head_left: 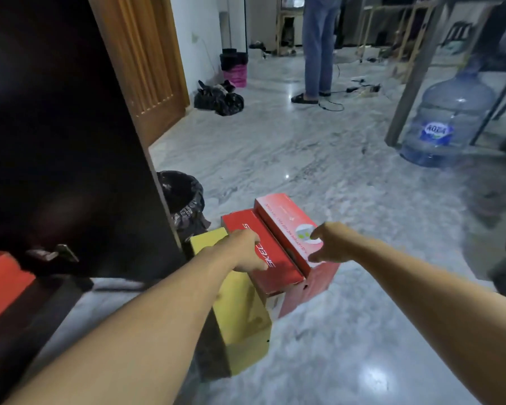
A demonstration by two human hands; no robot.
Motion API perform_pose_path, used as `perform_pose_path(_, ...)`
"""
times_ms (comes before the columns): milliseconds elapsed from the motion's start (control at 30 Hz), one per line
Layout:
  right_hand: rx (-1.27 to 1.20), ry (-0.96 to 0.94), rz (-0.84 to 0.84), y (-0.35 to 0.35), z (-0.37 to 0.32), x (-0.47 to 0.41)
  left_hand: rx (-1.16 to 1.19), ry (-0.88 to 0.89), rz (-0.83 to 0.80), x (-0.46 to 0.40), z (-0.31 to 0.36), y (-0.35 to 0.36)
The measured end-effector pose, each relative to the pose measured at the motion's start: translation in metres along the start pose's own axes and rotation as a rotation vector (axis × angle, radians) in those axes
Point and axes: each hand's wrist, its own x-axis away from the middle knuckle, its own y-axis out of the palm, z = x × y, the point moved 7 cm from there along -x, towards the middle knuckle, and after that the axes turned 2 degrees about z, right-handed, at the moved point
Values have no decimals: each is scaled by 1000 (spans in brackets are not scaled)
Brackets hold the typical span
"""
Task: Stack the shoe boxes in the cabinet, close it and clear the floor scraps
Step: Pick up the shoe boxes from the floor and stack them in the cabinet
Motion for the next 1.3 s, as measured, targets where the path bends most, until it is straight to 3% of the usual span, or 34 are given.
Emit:
perform_pose_path(300, -248, 162, 37, 78, 56, -41, -9, 78, 33, -74, 19, 60)
perform_pose_path(533, -361, 198, 192, 92, 85, -44, 56, 57, 87, -116, 15, 71)
perform_pose_path(867, -412, 315, 103, 95, 155, -3, 104, 37, 202, -134, 27, 77)
perform_pose_path(1167, -664, 563, -24, 94, 271, 83, 149, 117, 68, -128, 86, 127)
perform_pose_path(1300, -873, 656, 89, 98, 310, 107, 161, 208, 40, -117, 122, 152)
